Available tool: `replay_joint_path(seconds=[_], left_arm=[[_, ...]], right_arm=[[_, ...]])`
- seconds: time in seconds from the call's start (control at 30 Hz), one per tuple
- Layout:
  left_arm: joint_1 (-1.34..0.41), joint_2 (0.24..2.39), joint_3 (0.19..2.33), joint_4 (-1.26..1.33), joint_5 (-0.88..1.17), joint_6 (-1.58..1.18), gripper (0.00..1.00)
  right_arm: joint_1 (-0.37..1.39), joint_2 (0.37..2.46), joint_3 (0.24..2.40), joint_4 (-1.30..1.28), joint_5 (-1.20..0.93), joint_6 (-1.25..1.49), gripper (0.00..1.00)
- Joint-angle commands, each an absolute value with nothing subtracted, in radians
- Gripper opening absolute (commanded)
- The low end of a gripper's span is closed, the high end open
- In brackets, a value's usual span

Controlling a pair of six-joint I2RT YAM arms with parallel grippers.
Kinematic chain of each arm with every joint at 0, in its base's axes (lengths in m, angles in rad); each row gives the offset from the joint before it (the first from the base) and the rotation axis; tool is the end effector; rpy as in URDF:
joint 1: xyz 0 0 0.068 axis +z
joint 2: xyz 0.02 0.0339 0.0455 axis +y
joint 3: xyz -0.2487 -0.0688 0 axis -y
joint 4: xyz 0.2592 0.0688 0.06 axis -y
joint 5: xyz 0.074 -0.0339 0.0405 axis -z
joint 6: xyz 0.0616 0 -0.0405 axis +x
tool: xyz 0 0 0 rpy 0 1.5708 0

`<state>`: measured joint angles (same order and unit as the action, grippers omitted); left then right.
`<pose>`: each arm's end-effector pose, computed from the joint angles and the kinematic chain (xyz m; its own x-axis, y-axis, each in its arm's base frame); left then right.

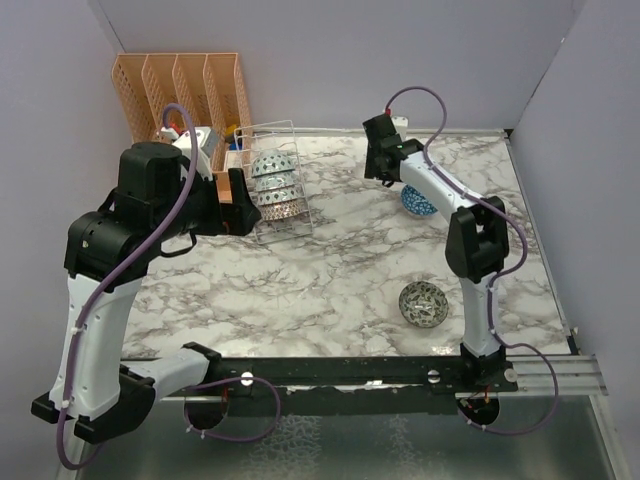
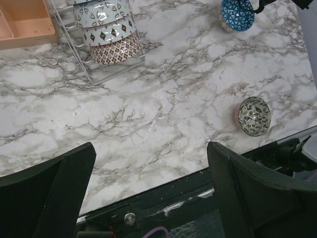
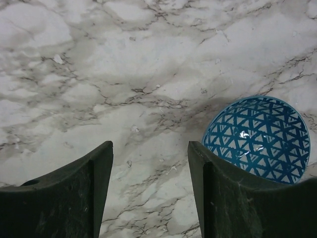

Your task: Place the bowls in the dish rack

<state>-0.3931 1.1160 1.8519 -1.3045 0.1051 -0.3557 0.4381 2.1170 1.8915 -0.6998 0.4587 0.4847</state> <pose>0.1606 -0.0736 0.4826 -0.6273 -0.1148 -0.7702 0.2604 0.9012 -0.3464 0.4580 0.1844 0.2233 -0.7049 0.1311 -0.6971 0.2139 0.9763 -0.0326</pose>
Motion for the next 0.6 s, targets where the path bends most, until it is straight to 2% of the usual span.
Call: replay_joint_path(seconds=[0.0,0.2,0.47,0.57], left_arm=[[-0.396,1.126,1.832,-1.247,0.07,-0.386,0.98],[-0.396,1.137,1.789,-1.214,0.067,-0.391,0.98],[-0.396,1.161,1.764,-1.182,0.083,-0.386,0.98],[-0.396,1.166,1.766,-1.181,0.08,-0.383,0.98]], right_arm=[[0.431,2.168,1.962,-0.845,0.537,0.421,0.62],[0.429,2.102,1.823,-0.78,0.567,0.432,0.61],[0.39,2.101,1.76,-0.774,0.544,0.454,0.6],[0.379,2.093,1.72,-0.713,0.509,0.449,0.55]])
